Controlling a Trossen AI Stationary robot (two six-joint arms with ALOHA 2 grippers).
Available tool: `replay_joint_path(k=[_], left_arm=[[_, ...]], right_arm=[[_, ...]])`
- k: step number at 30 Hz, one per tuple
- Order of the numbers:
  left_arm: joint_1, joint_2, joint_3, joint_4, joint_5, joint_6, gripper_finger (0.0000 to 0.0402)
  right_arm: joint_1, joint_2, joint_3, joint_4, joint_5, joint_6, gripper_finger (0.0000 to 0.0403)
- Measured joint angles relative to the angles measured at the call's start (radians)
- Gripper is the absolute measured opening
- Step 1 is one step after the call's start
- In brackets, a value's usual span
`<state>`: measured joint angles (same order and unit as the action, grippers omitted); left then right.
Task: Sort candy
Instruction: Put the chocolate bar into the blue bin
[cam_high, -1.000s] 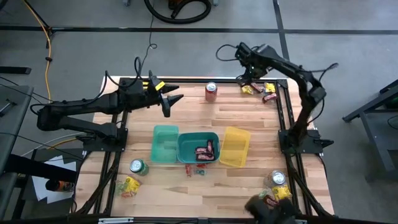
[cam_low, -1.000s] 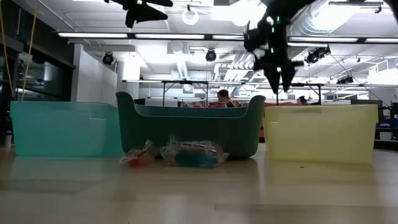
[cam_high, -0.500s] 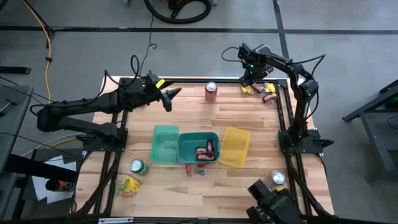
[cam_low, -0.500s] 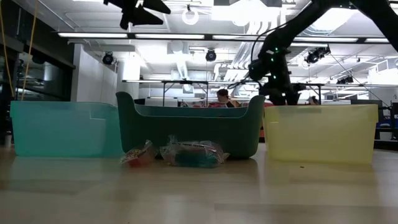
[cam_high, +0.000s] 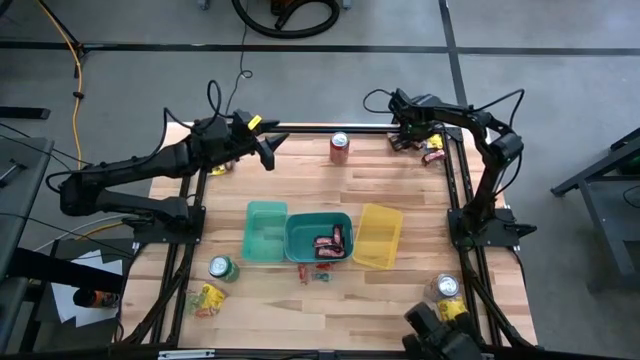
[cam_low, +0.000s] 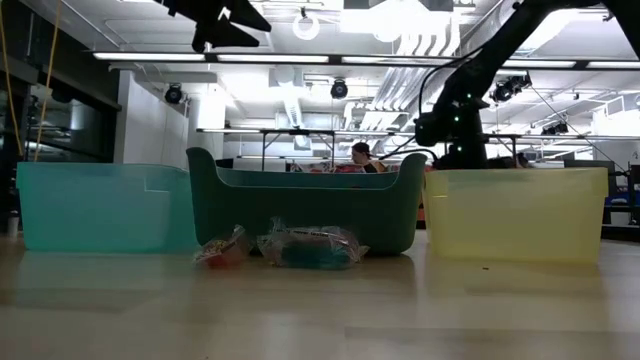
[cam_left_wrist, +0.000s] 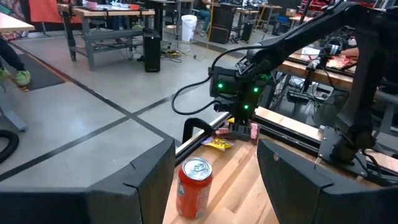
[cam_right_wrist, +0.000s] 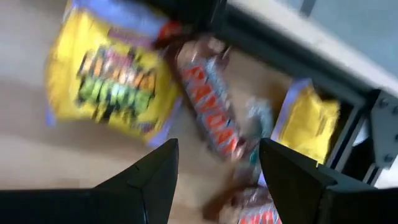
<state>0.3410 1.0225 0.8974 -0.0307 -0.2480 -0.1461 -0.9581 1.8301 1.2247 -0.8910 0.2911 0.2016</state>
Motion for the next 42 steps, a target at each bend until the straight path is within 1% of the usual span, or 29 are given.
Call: replay_joint_path(k=[4, 14, 16, 18, 20, 25, 26, 27, 30, 32, 35, 38, 40, 42], left_arm=[[0.008, 0.0, 0.0, 0.0, 0.003, 0.0, 0.0216], [0.007, 0.0, 0.0, -0.001, 0.003, 0.001, 0.0216], [0.007, 0.0, 0.0, -0.002, 0.003, 0.001, 0.0216], [0.007, 0.0, 0.0, -0.002, 0.003, 0.001, 0.0216], [0.007, -0.001, 0.0, -0.002, 0.002, 0.002, 0.0216], [0.007, -0.026, 0.0, -0.003, -0.021, 0.05, 0.0216], [0.007, -0.037, 0.0, -0.002, -0.032, 0.065, 0.0216], [0.007, -0.05, 0.0, -0.002, -0.047, 0.08, 0.0216], [0.014, -0.098, 0.0, -0.002, -0.079, 0.121, 0.0216], [0.022, -0.13, 0.0, 0.0, -0.083, 0.133, 0.0216], [0.035, -0.167, 0.0, -0.001, -0.082, 0.132, 0.0216], [0.046, -0.193, 0.0, 0.002, -0.062, 0.105, 0.0216], [0.053, -0.201, 0.0, 0.008, -0.019, 0.083, 0.0216], [0.059, -0.206, 0.0, 0.011, 0.045, 0.079, 0.0216]], right_arm=[[0.0, 0.009, 0.0, 0.042, 0.031, 0.0, 0.022], [-0.004, 0.056, -0.017, 0.045, 0.015, 0.003, 0.0219], [-0.005, 0.061, -0.027, 0.047, 0.016, 0.005, 0.0214], [-0.005, 0.061, -0.029, 0.041, 0.016, 0.005, 0.0194], [-0.005, 0.061, -0.029, 0.037, 0.016, -0.001, 0.0161], [0.004, 0.036, -0.022, -0.021, -0.001, -0.04, 0.0033], [0.006, 0.018, -0.016, -0.029, -0.009, -0.049, 0.0019], [0.011, -0.003, -0.01, -0.039, -0.013, -0.056, 0.0015], [0.024, -0.085, 0.016, -0.091, -0.013, -0.061, 0.003], [0.038, -0.154, 0.038, -0.115, -0.019, -0.062, 0.0032], [0.064, -0.278, 0.057, -0.097, -0.092, -0.051, 0.0018], [0.088, -0.387, 0.056, -0.034, -0.223, 0.05, 0.0006], [0.106, -0.434, 0.056, -0.006, -0.325, 0.12, 0.0006], [0.141, -0.461, 0.055, 0.015, -0.409, 0.173, 0.0009]])
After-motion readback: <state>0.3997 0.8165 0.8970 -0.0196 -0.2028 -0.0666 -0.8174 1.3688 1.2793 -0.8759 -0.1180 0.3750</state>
